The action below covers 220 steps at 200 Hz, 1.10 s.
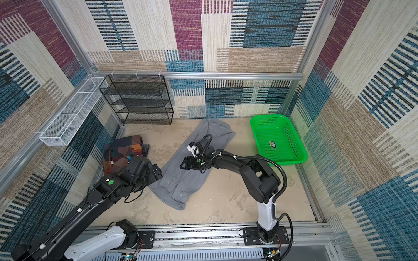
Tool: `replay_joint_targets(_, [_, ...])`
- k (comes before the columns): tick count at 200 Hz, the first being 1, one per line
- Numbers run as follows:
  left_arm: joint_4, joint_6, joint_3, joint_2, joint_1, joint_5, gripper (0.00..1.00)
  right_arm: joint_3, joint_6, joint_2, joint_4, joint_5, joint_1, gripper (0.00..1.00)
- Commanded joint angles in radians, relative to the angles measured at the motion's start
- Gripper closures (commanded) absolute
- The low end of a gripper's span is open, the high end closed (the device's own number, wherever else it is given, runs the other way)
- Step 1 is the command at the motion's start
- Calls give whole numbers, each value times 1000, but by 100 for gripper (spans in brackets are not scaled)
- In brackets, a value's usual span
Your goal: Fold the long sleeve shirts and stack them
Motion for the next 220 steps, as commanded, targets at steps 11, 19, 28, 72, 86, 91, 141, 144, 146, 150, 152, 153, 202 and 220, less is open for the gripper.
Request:
replay_joint_targets(11, [-40, 115, 13, 1, 52, 12, 1, -81, 90, -6, 107, 13, 49, 28])
replay_joint_targets(19, [-37, 117, 9, 3, 59, 21, 1, -127, 105, -18, 136, 13, 53, 28])
replay_joint_targets(28, [-31, 120, 4, 6, 64, 28, 1, -172, 114, -27, 153, 18, 61, 28])
replay_joint_targets(72, [2, 105, -29, 7, 72, 65, 1, -378, 98, -131, 122, 67, 64, 28])
replay_joint_targets(86, [11, 92, -43, 16, 73, 87, 1, -427, 65, -193, 62, 96, 55, 27])
replay_joint_targets(91, [15, 87, -50, 17, 73, 98, 1, -442, 52, -220, 34, 108, 49, 27])
replay_joint_targets(141, [93, -5, -163, 15, 69, 242, 2, -587, -95, -545, -237, 123, -154, 27])
replay_joint_targets(144, [101, -11, -171, 16, 68, 251, 2, -590, -102, -561, -250, 117, -164, 27])
replay_joint_targets(146, [105, -13, -178, 17, 68, 257, 2, -590, -107, -571, -258, 113, -176, 27])
replay_joint_targets(150, [116, -22, -185, 21, 65, 264, 2, -586, -117, -587, -276, 105, -192, 27])
replay_joint_targets(152, [121, -25, -191, 22, 63, 269, 2, -583, -121, -594, -285, 103, -196, 27])
replay_joint_targets(153, [123, -28, -193, 23, 62, 271, 2, -580, -125, -599, -288, 102, -199, 27])
replay_joint_targets(202, [228, -24, -173, 131, 9, 300, 3, -316, -150, -626, -351, 79, -235, 27])
replay_joint_targets(220, [266, 7, -135, 195, 6, 329, 4, -199, -125, -527, -278, 43, -252, 29])
